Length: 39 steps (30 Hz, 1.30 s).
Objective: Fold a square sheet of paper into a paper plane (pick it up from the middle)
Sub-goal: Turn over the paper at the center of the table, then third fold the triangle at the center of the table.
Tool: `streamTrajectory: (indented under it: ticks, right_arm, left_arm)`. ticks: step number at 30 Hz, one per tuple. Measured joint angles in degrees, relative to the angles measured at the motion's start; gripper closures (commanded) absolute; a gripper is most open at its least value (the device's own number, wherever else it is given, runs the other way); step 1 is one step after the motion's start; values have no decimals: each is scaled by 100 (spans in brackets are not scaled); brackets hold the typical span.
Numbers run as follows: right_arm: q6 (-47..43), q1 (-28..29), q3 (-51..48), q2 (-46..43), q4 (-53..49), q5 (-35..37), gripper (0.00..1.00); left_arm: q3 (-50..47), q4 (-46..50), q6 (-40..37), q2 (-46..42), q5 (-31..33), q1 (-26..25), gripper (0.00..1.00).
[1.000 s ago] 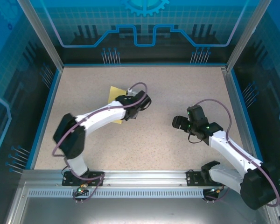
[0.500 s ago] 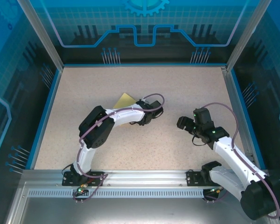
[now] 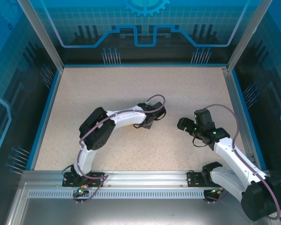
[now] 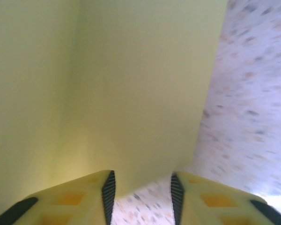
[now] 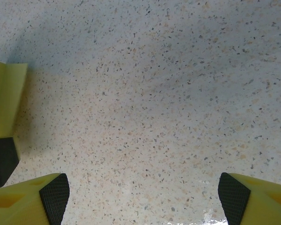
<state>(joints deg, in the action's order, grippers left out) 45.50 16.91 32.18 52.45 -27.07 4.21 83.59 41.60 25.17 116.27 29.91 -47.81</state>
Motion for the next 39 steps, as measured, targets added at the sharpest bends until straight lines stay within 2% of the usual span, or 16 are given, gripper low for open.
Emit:
streamTrajectory:
  ticks: [3, 9, 12, 16, 17, 20, 22, 26, 30, 33, 39]
  right_arm:
    - [-4, -9, 0, 37, 4, -35, 14]
    - [-39, -7, 37, 431, 72, -275, 18]
    - [-52, 59, 229, 796, 166, -409, 21]
    - [-72, 577, 839, 1574, 396, -481, 34]
    - [-85, 796, 1080, 1871, 474, -481, 40]
    - [-116, 1438, 1998, 2933, 656, -535, 59]
    - [-162, 1836, 2804, 3821, 822, -660, 65]
    - [-155, 2345, 4076, 5204, 1137, -968, 67]
    - [-81, 2586, 5010, 6207, 1198, -1235, 71]
    - [-24, 2610, 5261, 6679, 1213, -1311, 71]
    - [-7, 2590, 5222, 6931, 1025, -1305, 71]
  left_arm:
    - [-306, -260, 39, -872, -636, 0, 47]
    - [-953, -1060, 188, -2656, -1880, 203, 47]
    - [-1593, -1550, 413, -3211, -2472, 693, 52]
    - [-2518, -1980, 807, -3517, -3014, 1567, 61]
    - [-2730, -2065, 929, -3528, -3119, 1781, 65]
    - [-3230, -2312, 1185, -3530, -3377, 2168, 74]
    - [-3543, -2492, 1416, -3534, -3521, 2380, 78]
    - [-4087, -2754, 1720, -3696, -3639, 2767, 81]
    - [-4380, -2802, 1893, -3923, -3650, 3003, 81]
    - [-4435, -2824, 1956, -4022, -3689, 3040, 80]
    - [-4444, -2863, 1954, -4081, -3838, 3042, 80]
